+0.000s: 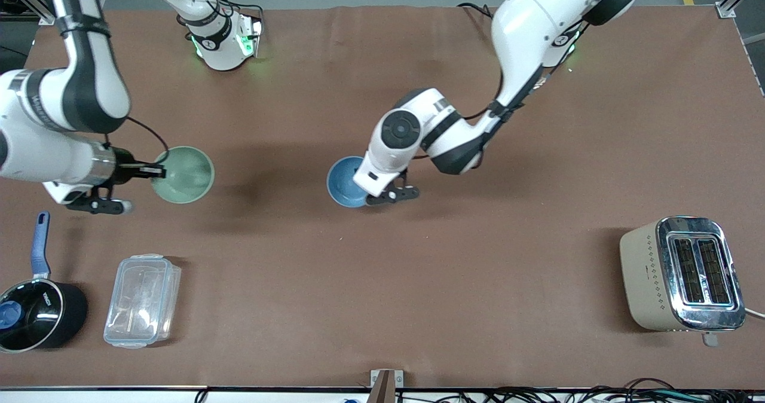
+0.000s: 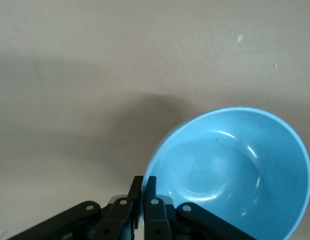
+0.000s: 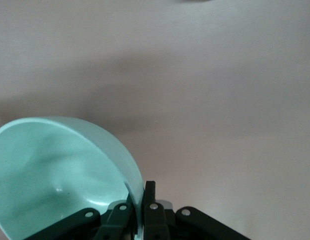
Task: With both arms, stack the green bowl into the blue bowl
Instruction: 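Slide the blue bowl to the middle while the right gripper grasps the green bowl, then release the blue bowl with the left gripper while the right gripper lifts the green bowl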
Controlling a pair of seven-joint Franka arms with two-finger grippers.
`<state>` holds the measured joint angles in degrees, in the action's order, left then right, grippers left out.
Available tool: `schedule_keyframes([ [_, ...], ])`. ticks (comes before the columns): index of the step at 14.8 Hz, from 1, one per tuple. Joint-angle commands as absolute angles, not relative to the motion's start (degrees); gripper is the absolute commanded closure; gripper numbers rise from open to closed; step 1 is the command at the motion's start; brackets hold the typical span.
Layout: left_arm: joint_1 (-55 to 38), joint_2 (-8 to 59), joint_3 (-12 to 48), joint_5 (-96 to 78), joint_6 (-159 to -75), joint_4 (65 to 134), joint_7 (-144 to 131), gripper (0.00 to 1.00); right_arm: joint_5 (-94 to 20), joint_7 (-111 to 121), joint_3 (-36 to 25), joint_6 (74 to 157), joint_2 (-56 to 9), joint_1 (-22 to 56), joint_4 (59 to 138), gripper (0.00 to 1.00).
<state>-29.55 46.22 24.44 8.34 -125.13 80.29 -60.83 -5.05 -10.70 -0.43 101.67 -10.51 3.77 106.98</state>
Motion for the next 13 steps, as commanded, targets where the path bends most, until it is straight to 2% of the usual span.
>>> schedule_keyframes([
  [1, -35.92, 48.34, 17.60, 9.14, -127.69, 78.05, -61.43, 0.93, -6.15, -18.88, -0.79, 101.34, -11.34, 9.22, 106.35, 1.00],
  [2, -37.08, 48.95, 16.27, 9.05, -129.27, 77.87, -61.44, 0.82, -7.81, -20.20, -0.79, 101.42, -11.42, 10.10, 106.43, 1.00],
  [3, -37.00, 49.04, 16.09, 9.05, -129.81, 77.52, -61.44, 0.45, -9.74, -20.56, -0.88, 101.60, -11.43, 10.98, 106.44, 1.00],
  [4, -36.83, 48.52, 15.91, 9.14, -129.81, 77.52, -61.26, 0.02, -10.97, -21.44, -0.88, 101.78, -11.43, 11.86, 106.44, 1.00],
  [6, -35.52, 44.59, 13.55, 9.40, -129.03, 77.52, -60.65, 0.00, -11.16, -23.63, -0.88, 102.56, -11.60, 13.88, 106.44, 1.00],
  [8, -32.45, 40.10, 11.43, 9.32, -123.96, 77.34, -57.94, 0.00, -11.25, -25.83, -0.88, 104.31, -11.86, 16.34, 106.96, 1.00],
  [10, -26.14, 34.31, 10.72, 9.58, -116.32, 76.64, -49.26, 0.00, -12.65, -28.64, -0.88, 106.43, -12.39, 18.88, 107.23, 1.00],
  [13, -16.46, 28.67, 10.72, 9.76, -111.64, 76.99, -40.99, 0.00, -14.59, -34.61, -0.88, 112.39, -15.63, 22.75, 107.23, 1.00],
])
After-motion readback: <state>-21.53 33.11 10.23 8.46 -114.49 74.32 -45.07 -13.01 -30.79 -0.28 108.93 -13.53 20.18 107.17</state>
